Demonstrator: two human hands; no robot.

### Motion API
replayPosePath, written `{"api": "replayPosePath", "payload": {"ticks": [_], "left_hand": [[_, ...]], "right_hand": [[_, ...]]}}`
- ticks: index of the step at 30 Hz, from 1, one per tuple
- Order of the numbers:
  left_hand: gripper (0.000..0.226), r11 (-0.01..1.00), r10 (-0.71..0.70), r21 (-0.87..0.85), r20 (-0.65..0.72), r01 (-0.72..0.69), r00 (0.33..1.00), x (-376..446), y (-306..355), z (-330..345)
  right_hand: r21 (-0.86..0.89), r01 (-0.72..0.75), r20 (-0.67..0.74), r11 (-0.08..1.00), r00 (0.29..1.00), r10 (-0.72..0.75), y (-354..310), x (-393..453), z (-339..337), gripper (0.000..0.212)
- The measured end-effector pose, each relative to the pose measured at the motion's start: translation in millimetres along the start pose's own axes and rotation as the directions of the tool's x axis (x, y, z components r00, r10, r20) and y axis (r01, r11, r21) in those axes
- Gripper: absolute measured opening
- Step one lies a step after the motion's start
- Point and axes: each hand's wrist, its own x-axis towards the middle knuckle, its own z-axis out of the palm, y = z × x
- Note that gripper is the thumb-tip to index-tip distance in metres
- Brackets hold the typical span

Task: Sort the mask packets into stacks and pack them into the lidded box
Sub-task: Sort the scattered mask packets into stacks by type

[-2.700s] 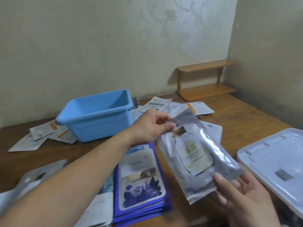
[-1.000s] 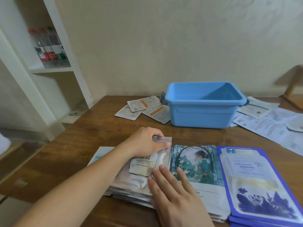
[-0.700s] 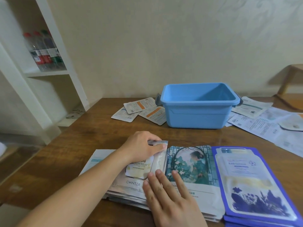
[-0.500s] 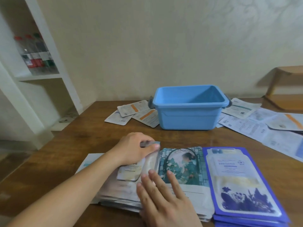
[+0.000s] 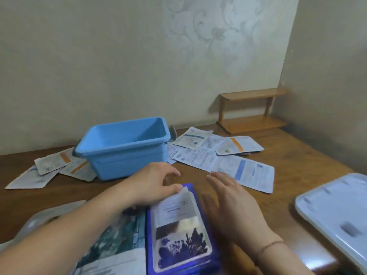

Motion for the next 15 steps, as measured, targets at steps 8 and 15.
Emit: {"api": "replayPosePath", "payload": {"ticks": [8,15], "left_hand": [[0.075,0.991,0.116,0.038,0.258,-0.13,0.959,73,76,39],[0.087,0.932,0.24,0.128,0.483,-0.339,0.842,72,92,42]], "right_hand": [[-0.253,-0.09,0.198,0.963,0.97,0.142,65,-16,8,0.054],[-0.141,0.087,-0.078,0.986,0.992,-0.098,73,-67,15,0.064]]}}
